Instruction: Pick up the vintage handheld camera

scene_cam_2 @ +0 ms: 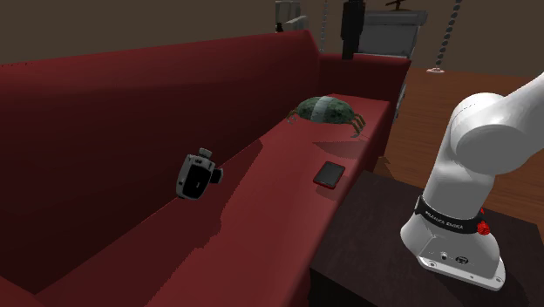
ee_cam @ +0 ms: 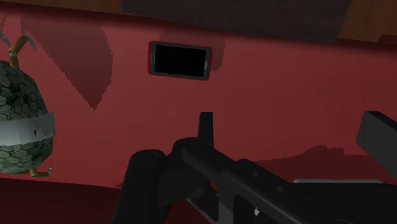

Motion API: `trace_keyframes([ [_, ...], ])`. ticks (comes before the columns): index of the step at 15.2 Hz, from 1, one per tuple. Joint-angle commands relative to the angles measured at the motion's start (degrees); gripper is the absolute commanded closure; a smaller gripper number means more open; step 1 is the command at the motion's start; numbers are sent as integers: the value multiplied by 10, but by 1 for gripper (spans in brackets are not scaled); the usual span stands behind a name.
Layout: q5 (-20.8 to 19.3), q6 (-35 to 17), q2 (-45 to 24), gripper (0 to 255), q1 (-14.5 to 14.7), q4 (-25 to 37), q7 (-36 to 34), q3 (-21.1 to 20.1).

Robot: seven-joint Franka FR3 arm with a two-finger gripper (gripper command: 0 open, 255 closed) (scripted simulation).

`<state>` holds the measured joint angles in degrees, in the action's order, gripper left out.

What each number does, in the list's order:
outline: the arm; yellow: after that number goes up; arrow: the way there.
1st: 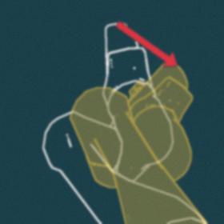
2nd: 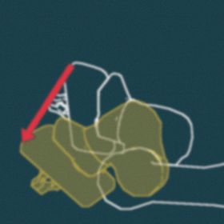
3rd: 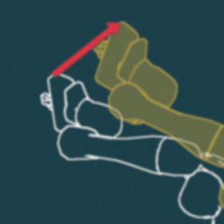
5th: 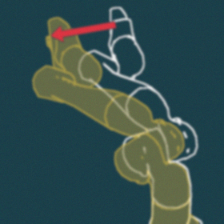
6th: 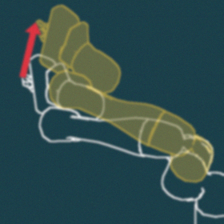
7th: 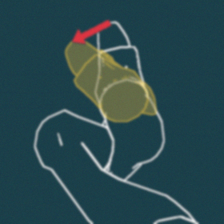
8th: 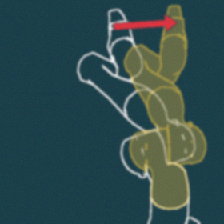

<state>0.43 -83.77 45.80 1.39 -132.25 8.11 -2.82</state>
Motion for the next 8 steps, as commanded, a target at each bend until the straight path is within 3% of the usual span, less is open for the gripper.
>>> trace_keyframes([
  [1, 0, 0, 0, 0, 0, 0, 0, 0],
  [8, -16, -97, -141, 0, 26, 27, 116, 37],
])
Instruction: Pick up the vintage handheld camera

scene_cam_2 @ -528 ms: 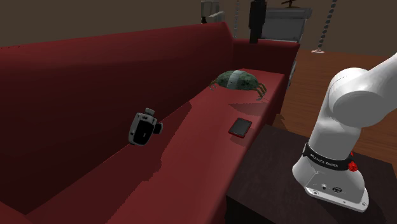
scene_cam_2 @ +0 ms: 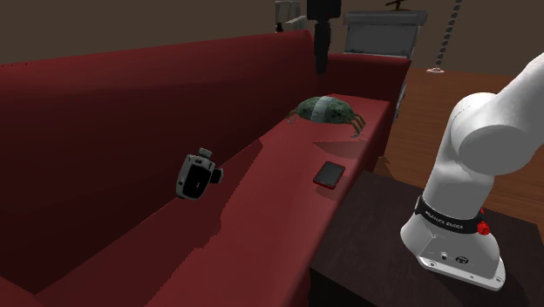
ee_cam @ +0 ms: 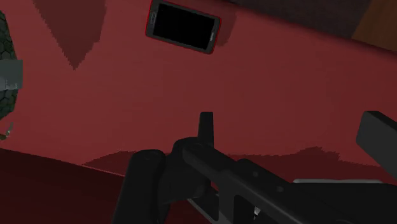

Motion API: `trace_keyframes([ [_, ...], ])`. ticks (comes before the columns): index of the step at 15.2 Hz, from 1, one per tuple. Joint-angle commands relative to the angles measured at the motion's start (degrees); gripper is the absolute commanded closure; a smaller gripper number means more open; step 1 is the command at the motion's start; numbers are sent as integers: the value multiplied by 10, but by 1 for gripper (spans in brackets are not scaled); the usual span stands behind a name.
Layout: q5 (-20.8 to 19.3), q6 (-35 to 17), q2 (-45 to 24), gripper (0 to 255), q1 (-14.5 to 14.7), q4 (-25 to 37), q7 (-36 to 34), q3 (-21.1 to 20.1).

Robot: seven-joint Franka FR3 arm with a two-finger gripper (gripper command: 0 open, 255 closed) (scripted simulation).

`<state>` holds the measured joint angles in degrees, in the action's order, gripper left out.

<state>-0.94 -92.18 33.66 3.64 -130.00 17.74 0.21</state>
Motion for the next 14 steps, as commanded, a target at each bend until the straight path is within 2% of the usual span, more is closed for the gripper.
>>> trace_keyframes([
  [1, -3, -25, -41, 0, 7, 12, 36, 10],
  [8, 1, -92, -197, 0, 30, 83, 145, 27],
  [14, 11, -124, -331, 0, 44, 169, 233, 25],
])
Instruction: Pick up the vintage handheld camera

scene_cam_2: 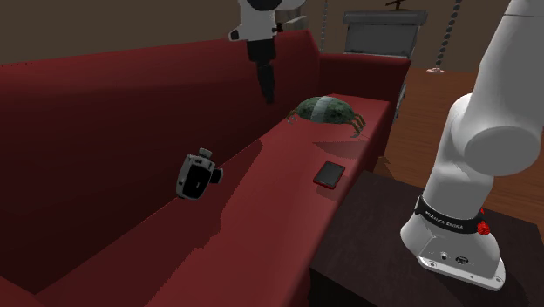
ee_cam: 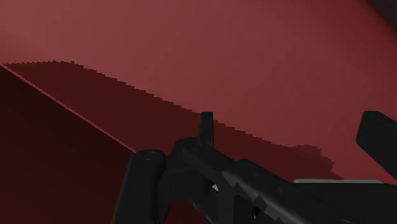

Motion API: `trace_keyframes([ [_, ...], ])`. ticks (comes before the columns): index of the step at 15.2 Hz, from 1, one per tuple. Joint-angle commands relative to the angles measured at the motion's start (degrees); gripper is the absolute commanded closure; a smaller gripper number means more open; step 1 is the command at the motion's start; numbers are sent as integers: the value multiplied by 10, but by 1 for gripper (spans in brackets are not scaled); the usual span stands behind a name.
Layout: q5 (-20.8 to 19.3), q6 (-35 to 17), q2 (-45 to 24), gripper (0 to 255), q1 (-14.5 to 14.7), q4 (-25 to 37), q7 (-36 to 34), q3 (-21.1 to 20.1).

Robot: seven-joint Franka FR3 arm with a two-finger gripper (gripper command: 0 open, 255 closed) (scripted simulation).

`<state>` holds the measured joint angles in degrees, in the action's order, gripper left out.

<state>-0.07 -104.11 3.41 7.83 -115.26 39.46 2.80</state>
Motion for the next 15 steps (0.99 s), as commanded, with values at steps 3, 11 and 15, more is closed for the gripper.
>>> trace_keyframes([
  [3, 6, -12, -95, 0, 8, 72, 55, -8],
  [11, 5, -6, -271, 0, 23, 233, 146, -36],
  [15, -3, 11, -361, 0, 35, 330, 185, -52],
])
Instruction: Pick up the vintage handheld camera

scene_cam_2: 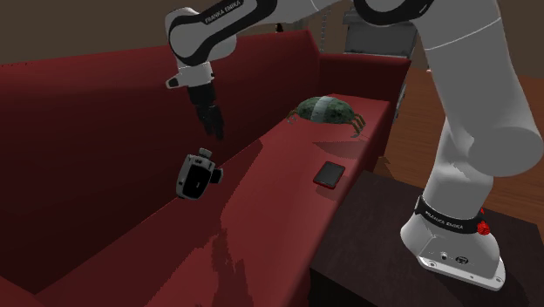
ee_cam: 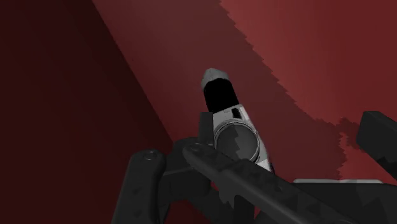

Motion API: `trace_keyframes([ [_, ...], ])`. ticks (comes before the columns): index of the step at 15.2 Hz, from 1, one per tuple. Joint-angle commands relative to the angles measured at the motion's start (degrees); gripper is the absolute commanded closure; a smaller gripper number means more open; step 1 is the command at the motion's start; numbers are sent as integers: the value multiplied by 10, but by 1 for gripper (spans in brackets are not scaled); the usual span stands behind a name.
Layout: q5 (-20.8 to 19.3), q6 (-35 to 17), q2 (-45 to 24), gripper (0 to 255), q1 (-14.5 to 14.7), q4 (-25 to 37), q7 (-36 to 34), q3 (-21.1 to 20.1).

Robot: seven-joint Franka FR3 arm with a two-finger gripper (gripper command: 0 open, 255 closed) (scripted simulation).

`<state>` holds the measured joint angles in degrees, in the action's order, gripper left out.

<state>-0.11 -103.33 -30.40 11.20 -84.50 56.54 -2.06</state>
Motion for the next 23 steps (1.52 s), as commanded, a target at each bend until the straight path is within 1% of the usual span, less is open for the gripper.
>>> trace_keyframes([
  [1, -5, 9, -46, 0, 4, 49, 23, -7],
  [2, -7, 16, -69, 0, 8, 77, 32, -11],
  [3, -9, 19, -80, 0, 10, 90, 37, -13],
  [10, -10, -23, -100, 0, 10, 68, 37, -12],
  [12, -10, -26, -102, 0, 10, 67, 37, -12],
  [13, -10, -26, -102, 255, 11, 67, 35, -12],
  [23, -10, -20, -99, 255, 10, 70, 37, -12],
])
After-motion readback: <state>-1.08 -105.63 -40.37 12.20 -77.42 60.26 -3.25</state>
